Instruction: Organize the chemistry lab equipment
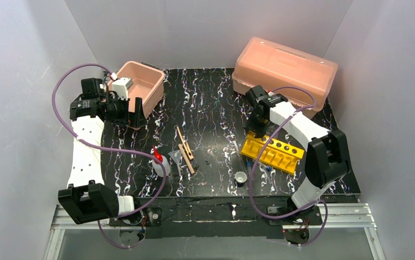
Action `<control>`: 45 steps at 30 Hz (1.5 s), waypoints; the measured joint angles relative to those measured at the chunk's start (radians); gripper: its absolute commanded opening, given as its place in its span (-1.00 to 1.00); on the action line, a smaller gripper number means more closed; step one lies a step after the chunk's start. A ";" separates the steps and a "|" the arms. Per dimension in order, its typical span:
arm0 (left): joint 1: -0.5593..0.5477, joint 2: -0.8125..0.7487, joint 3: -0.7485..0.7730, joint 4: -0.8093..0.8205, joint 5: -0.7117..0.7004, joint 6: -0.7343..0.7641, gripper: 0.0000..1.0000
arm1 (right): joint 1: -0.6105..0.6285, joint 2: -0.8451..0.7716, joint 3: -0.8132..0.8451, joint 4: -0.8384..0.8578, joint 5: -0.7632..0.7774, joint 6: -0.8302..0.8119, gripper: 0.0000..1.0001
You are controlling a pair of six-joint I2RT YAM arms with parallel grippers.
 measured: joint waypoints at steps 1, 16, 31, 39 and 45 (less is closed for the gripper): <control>0.000 0.000 0.000 0.001 0.000 0.000 0.97 | 0.006 0.006 0.008 -0.006 -0.002 -0.001 0.12; 0.000 0.000 -0.005 0.000 0.000 0.010 0.97 | 0.107 -0.021 0.186 -0.123 0.089 -0.063 0.36; 0.000 0.001 -0.005 -0.005 0.000 0.009 0.97 | 0.313 0.196 0.340 -0.245 0.222 -0.104 0.29; 0.000 0.001 -0.005 -0.007 -0.004 0.010 0.97 | 0.313 0.261 0.279 -0.199 0.210 -0.191 0.25; 0.000 0.002 -0.005 -0.007 -0.003 0.010 0.97 | 0.313 0.285 0.279 -0.152 0.190 -0.256 0.18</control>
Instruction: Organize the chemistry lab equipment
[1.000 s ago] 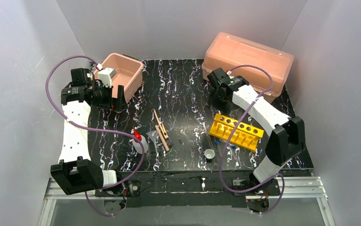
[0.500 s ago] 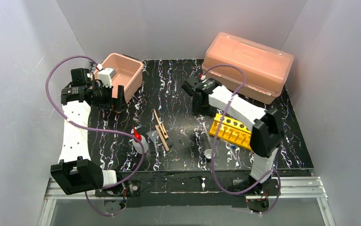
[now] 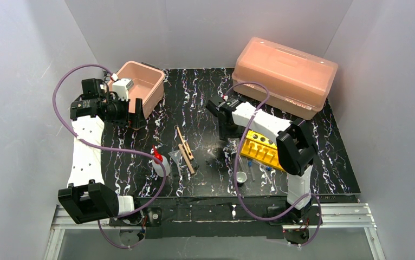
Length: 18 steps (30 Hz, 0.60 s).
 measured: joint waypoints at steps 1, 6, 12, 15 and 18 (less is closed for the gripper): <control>0.000 0.000 0.000 0.000 0.000 0.000 0.97 | 0.000 0.009 0.000 0.007 -0.005 -0.011 0.15; 0.000 0.001 0.000 0.000 0.001 0.000 0.97 | 0.000 0.042 -0.014 0.041 -0.023 -0.044 0.08; 0.000 0.001 0.000 -0.001 0.000 0.000 0.97 | -0.011 0.072 -0.097 0.103 -0.063 -0.085 0.04; 0.000 0.001 0.000 -0.001 0.000 0.000 0.97 | -0.022 0.078 -0.108 0.116 -0.079 -0.103 0.00; 0.000 0.001 0.000 -0.001 -0.001 0.000 0.97 | -0.030 0.078 -0.109 0.135 -0.094 -0.117 -0.06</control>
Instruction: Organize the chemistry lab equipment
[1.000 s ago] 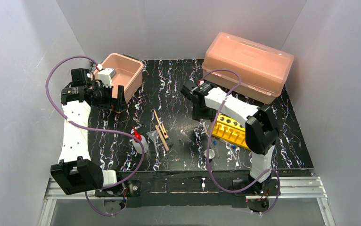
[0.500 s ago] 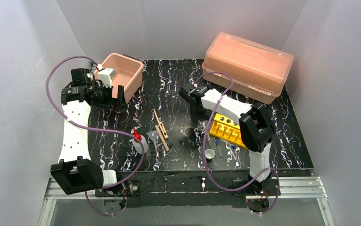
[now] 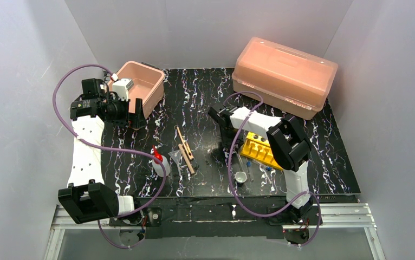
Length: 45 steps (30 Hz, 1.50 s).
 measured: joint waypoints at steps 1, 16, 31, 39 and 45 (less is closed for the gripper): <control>0.000 0.000 0.000 0.000 -0.001 0.000 0.97 | -0.002 0.000 -0.001 0.006 -0.007 -0.004 -0.10; 0.000 0.003 0.000 -0.004 -0.013 -0.003 0.97 | 0.023 0.029 0.042 0.033 -0.048 -0.026 -0.56; -0.004 0.015 -0.038 0.035 0.202 -0.104 0.97 | 0.023 0.079 0.323 0.024 -0.041 -0.073 -0.97; -0.258 0.009 -0.112 0.166 0.290 -0.185 0.97 | 0.022 -0.101 0.310 0.132 -0.100 -0.064 -0.97; -0.445 0.011 -0.134 0.300 0.302 -0.279 0.97 | 0.022 -0.261 0.281 0.247 -0.138 -0.020 -0.94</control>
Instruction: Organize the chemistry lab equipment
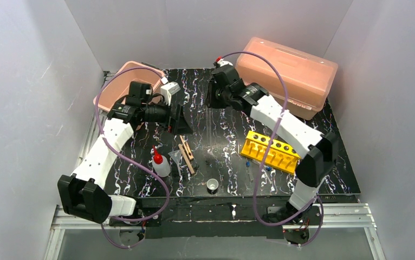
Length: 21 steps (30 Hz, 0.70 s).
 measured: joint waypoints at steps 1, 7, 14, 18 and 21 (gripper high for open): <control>-0.013 0.000 -0.011 0.028 0.000 -0.026 0.97 | 0.000 -0.027 -0.011 0.021 -0.006 0.008 -0.94; -0.077 0.005 -0.027 0.142 -0.002 -0.132 0.97 | 0.000 -0.121 -0.060 0.105 -0.043 0.065 -0.93; -0.124 0.043 -0.027 0.212 -0.005 -0.193 0.88 | 0.000 -0.133 -0.102 0.150 -0.090 0.116 -0.93; -0.146 0.061 -0.033 0.230 -0.012 -0.209 0.78 | 0.001 -0.136 -0.116 0.161 -0.111 0.143 -0.92; -0.163 0.061 -0.045 0.240 -0.029 -0.214 0.66 | 0.001 -0.138 -0.118 0.162 -0.130 0.166 -0.92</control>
